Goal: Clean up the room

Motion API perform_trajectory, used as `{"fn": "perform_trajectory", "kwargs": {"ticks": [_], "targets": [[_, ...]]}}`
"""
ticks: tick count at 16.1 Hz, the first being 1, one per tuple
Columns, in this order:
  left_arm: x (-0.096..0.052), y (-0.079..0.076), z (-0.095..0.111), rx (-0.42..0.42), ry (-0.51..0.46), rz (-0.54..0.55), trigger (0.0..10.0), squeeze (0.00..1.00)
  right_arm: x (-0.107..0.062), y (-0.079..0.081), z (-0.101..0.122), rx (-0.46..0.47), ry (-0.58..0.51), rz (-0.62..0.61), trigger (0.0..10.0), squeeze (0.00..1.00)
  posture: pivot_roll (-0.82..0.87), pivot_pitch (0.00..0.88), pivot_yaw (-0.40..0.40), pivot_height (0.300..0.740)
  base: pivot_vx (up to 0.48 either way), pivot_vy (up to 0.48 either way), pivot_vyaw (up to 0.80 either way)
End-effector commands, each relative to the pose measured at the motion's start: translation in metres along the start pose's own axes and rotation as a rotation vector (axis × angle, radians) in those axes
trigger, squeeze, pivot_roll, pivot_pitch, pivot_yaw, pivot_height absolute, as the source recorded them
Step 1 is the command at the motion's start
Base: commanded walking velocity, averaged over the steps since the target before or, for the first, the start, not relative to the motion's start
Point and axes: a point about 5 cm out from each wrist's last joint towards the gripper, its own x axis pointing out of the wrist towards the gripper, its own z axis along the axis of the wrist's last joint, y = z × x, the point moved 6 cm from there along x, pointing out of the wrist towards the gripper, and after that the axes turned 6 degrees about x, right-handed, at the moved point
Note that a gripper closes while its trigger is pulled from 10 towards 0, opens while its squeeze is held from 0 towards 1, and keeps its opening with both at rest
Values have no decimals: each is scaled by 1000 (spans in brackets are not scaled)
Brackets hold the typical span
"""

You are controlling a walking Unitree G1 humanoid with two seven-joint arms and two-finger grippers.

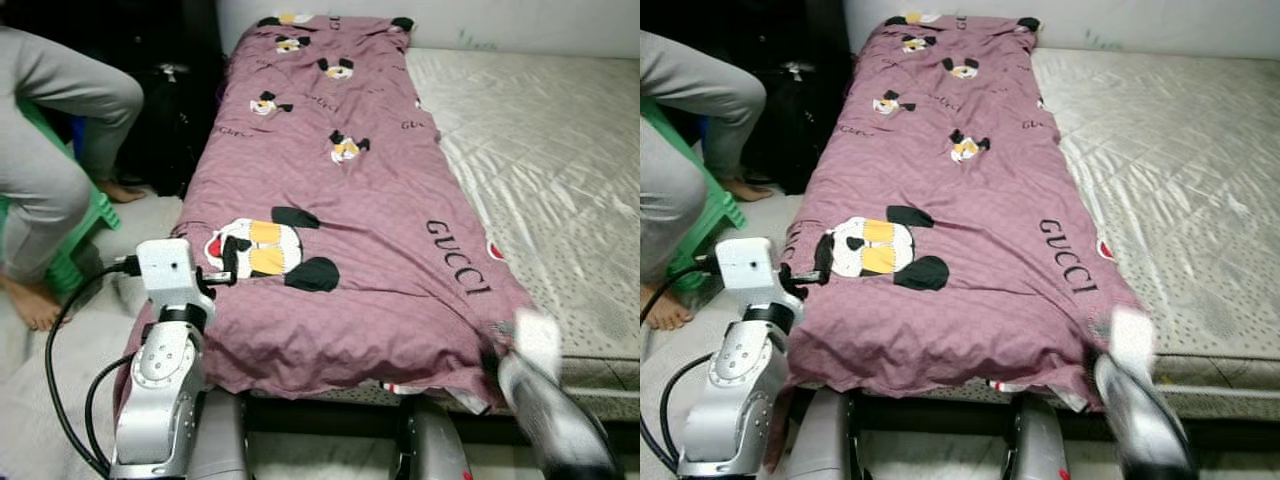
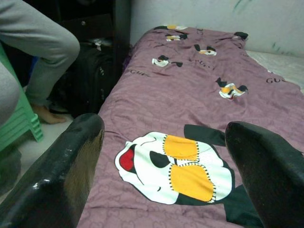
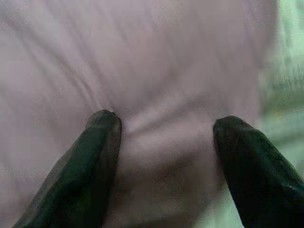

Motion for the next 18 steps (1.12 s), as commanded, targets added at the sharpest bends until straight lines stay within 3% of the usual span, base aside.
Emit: {"fn": "perform_trajectory", "kwargs": {"ticks": [1, 5, 6, 8, 10, 11, 13, 16, 18], "targets": [[0, -5, -3, 0, 18, -19, 10000, 0, -8, -15, -22, 49, 80, -33, 10000, 0, 14, 71, -9, 544, 0, 0, 0], [2, -5, -4, 0, 20, -26, 10000, 0, -20, -19, -24, 68, 98, -36, 10000, 0, 5, 69, -7, 544, 0, 0, 0], [3, -4, -3, 1, 17, -24, 10000, 0, -23, -14, -13, 51, 67, -24, 10000, 0, 7, 63, -6, 544, 0, 0, 0], [5, -2, 1, 0, 5, -15, 10000, 0, -27, -2, 37, -86, -156, -31, 10000, 0, 12, 54, -3, 544, 0, 0, 0], [6, 1, 3, 2, -4, -10, 10000, 0, -34, 9, 71, -161, -311, -42, 10000, 0, 15, 43, 4, 544, 0, 0, 0], [8, 4, 6, 6, -13, -2, 10000, 0, -43, 20, 103, -185, -457, -46, 10000, 0, 14, 35, 13, 544, 0, 0, 0], [13, 9, 14, 13, -37, 7, 10000, 0, -61, 42, 142, -154, -634, -2, 10000, 0, 11, 26, 22, 544, 0, 0, 0], [22, 15, 26, 20, -78, 19, 10000, 0, -84, 104, 180, -68, -797, 234, 10000, 0, -4, 3, 44, 544, 0, 0, 0], [25, 19, 28, 21, -92, 33, 10000, 0, -97, 131, 186, -48, -848, 337, 10000, 0, -9, 0, 45, 544, 0, 0, 0]]}}
